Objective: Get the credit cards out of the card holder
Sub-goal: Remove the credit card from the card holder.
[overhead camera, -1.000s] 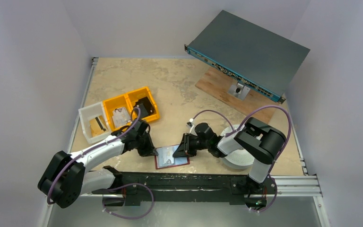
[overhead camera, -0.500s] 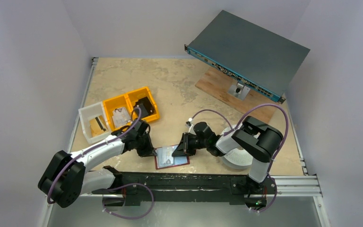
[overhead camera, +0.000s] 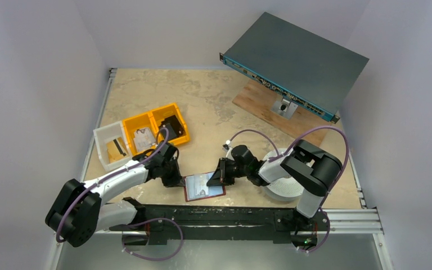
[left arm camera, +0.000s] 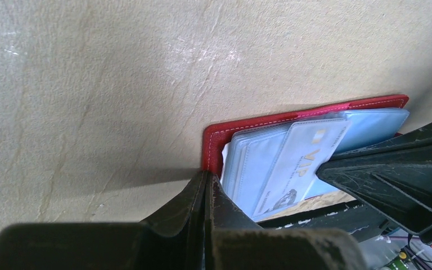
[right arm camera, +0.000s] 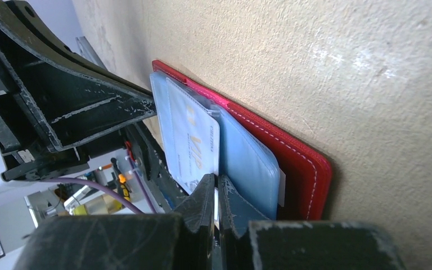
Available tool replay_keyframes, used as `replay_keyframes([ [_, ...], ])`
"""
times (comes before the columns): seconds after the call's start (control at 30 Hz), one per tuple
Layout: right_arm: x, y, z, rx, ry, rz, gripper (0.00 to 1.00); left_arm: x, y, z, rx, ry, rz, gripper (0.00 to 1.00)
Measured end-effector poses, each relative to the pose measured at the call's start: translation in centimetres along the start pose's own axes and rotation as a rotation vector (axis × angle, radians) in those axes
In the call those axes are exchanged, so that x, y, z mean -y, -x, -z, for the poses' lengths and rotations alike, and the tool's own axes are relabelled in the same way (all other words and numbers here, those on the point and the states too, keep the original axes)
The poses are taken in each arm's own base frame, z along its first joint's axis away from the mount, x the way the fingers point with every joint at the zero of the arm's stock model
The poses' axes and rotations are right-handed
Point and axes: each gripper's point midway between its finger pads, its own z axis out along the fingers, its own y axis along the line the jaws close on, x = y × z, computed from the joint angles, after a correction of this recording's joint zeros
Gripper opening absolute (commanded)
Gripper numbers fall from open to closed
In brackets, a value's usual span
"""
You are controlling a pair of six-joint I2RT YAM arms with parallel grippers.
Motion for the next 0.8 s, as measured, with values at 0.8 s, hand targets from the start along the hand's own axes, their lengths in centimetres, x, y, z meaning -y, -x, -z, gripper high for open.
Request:
replay_keyframes([
  [0.8, 0.2, 0.1, 0.2, 0.002, -0.037, 0.054, 0.0, 5.6, -0.4, 2.0, -0.016, -0.132, -0.166, 0.0],
])
